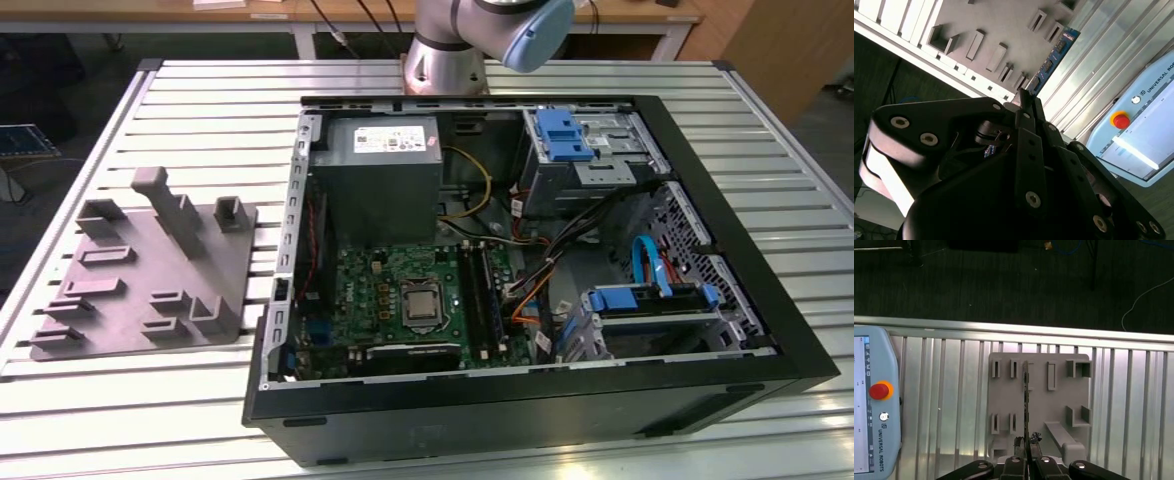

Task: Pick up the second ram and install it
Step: 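Pick up the second ram and move it above second insertion slot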

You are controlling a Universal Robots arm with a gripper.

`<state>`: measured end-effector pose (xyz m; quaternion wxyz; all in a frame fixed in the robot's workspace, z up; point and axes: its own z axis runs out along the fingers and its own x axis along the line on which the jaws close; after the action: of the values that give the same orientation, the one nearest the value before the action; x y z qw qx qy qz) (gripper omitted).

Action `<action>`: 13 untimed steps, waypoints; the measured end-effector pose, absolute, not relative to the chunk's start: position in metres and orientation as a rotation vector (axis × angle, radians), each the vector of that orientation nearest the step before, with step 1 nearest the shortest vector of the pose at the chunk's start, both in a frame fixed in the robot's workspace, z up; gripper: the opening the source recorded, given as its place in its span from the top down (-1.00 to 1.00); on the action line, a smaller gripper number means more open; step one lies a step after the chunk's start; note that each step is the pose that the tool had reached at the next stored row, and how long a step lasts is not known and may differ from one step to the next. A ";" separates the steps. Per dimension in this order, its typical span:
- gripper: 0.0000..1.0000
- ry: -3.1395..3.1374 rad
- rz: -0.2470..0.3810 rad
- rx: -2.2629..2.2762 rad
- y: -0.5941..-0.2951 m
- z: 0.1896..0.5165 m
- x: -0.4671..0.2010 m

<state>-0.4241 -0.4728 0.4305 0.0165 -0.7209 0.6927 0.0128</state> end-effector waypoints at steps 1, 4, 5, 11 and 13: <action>0.73 2.154 0.040 -2.241 -0.473 0.431 -0.424; 0.73 2.154 0.040 -2.241 -0.473 0.431 -0.424; 0.73 2.154 0.040 -2.241 -0.473 0.431 -0.424; 0.73 2.154 0.040 -2.241 -0.473 0.431 -0.419; 0.73 2.154 0.041 -2.241 -0.473 0.430 -0.413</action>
<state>-0.4132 -0.4728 0.4304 0.0164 -0.7209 0.6927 0.0131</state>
